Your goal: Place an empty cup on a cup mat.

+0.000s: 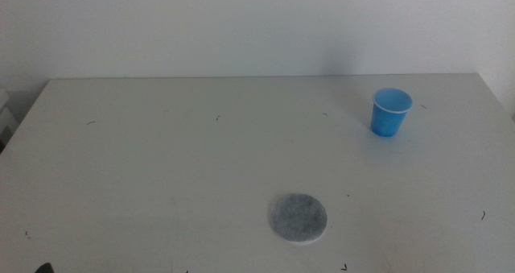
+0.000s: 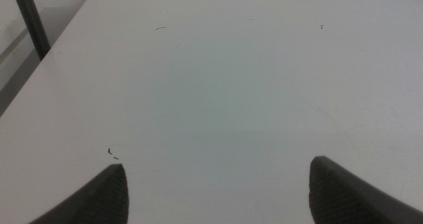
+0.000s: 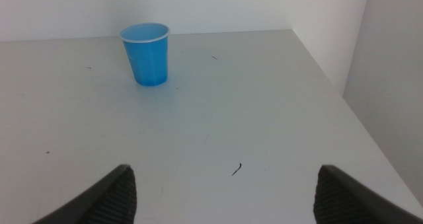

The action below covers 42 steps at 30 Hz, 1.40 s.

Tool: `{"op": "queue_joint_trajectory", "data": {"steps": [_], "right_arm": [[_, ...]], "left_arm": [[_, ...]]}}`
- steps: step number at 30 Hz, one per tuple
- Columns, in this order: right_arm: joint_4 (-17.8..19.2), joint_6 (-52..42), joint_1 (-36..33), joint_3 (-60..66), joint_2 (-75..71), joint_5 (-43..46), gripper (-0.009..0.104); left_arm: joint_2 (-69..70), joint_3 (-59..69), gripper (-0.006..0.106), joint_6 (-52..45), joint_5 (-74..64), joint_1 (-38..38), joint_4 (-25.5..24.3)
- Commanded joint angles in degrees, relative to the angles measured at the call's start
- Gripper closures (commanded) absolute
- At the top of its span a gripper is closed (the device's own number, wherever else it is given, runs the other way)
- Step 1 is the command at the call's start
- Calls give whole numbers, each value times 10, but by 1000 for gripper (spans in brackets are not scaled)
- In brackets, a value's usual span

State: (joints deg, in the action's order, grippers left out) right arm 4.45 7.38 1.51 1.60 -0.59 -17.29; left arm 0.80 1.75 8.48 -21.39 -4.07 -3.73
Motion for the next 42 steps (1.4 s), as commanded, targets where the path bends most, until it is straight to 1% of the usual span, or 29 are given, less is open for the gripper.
{"op": "queue_joint_trajectory", "data": {"steps": [1,5,9,14,19,23,29,35,38,42], "right_arm": [[8,-3,-1,-12,-10,30,4],[9,-3,-1,-56,11,-27,4],[12,-3,-1,-124,60,-58,4],[3,-3,-1,-208,148,-59,4],[5,-3,-1,-291,250,-59,4],[-5,-3,-1,-360,328,-59,4],[-9,-3,-1,-459,427,-64,4],[-9,-3,-1,-581,510,-166,4],[-11,-4,-1,-640,554,-200,4],[-22,-8,-1,-711,616,-248,4]], "left_arm": [[7,-3,-5,6,39,1,0],[7,-3,-5,6,39,1,0],[7,-3,-5,6,39,1,0],[7,-3,-5,6,39,1,0],[7,-3,-5,6,39,1,0],[7,-3,-5,6,39,1,0],[7,-3,-5,6,39,1,0],[7,-3,-5,6,39,1,0],[7,-3,-5,6,39,1,0],[7,-3,-5,6,39,1,0]]}}
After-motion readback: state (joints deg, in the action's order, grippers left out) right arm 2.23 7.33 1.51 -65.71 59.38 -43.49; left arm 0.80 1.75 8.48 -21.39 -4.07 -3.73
